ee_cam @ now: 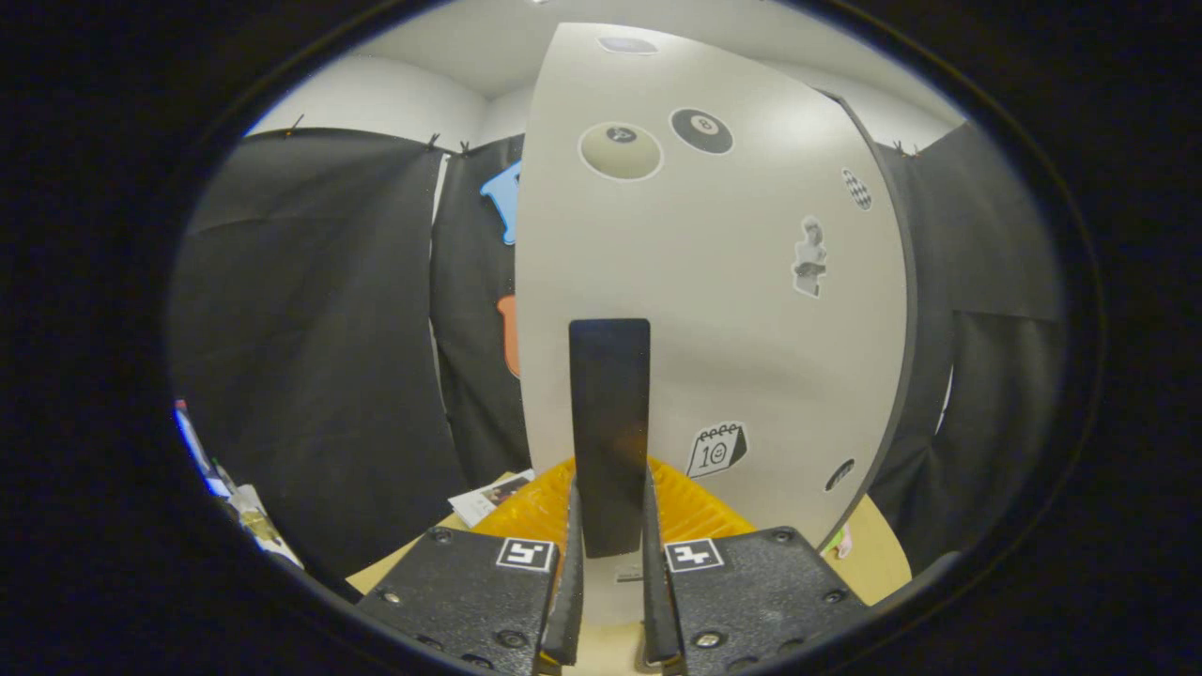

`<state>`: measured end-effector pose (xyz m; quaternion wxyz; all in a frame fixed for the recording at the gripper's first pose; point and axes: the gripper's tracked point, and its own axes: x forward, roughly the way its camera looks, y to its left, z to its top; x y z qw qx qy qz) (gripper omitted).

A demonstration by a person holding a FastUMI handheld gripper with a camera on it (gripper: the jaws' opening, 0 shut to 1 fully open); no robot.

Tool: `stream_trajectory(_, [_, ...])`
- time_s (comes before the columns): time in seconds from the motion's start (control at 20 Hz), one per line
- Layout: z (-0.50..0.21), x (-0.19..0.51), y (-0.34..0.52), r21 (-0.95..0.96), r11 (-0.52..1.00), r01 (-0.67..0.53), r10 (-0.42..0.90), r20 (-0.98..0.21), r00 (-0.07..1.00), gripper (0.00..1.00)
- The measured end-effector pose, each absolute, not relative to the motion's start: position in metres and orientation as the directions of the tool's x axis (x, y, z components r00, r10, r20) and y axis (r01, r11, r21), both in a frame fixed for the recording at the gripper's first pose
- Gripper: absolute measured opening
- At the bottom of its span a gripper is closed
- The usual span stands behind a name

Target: Open the shoe cabinet door, grab the shoes and put them into the shoe cabinet, then close the shoe cabinet door.

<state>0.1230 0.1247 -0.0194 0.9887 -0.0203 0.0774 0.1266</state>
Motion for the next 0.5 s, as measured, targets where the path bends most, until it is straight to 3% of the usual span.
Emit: stream_trajectory(0.5, [-0.017, 0.093, 0.098, 0.001, 0.944, -0.329, 0.326, -0.140, 0.935, 0.29])
